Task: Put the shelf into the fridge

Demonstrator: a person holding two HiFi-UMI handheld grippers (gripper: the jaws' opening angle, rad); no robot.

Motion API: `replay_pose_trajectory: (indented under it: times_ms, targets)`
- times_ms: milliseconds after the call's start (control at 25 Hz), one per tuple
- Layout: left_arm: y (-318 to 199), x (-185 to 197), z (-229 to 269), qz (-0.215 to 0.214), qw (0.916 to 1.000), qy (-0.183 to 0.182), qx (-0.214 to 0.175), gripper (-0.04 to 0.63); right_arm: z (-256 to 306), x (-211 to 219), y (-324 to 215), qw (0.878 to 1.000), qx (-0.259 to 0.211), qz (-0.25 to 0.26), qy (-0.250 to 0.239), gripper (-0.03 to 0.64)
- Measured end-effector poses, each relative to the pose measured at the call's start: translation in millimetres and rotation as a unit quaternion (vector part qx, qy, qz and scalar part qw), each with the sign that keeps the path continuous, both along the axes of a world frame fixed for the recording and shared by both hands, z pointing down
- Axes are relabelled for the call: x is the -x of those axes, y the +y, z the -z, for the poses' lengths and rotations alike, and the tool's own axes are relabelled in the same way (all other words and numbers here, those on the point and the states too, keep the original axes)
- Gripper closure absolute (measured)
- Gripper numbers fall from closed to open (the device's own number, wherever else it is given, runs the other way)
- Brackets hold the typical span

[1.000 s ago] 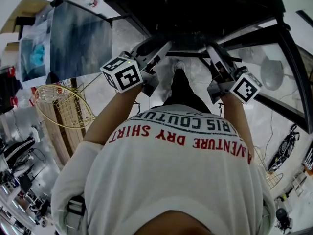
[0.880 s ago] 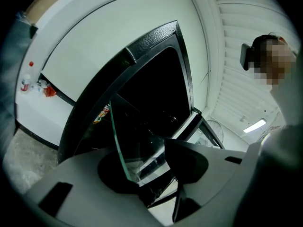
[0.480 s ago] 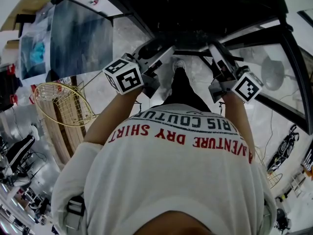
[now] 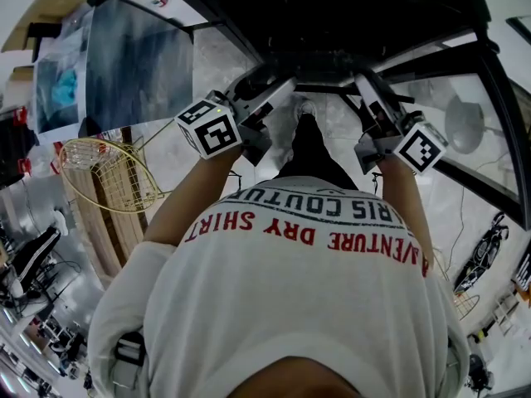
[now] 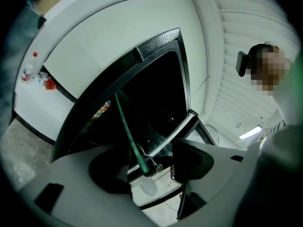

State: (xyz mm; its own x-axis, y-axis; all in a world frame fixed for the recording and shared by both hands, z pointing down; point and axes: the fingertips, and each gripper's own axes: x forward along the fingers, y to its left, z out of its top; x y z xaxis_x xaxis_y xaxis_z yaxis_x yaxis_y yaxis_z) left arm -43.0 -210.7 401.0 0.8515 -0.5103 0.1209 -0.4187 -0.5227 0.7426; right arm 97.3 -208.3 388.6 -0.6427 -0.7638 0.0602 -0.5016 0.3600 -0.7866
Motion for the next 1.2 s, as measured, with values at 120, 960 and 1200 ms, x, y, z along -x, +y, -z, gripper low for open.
replay_pose_trajectory:
  times_ms: [120, 960, 1200]
  targets:
    - [5, 0, -2, -0.006, 1.0000, 0.004, 0.004, 0.316, 0, 0, -1, 1.000, -0.004, 0.003, 0.005, 0.509]
    - [47, -57, -4, -0.115, 0.9928, -0.014, -0.029, 0.314, -5, -2, 2, 1.000, 0.018, -0.016, -0.017, 0.511]
    - [51, -76, 3, -0.132, 0.9905, -0.004, -0.040, 0.430, -5, -2, 1, 1.000, 0.013, -0.014, -0.008, 0.511]
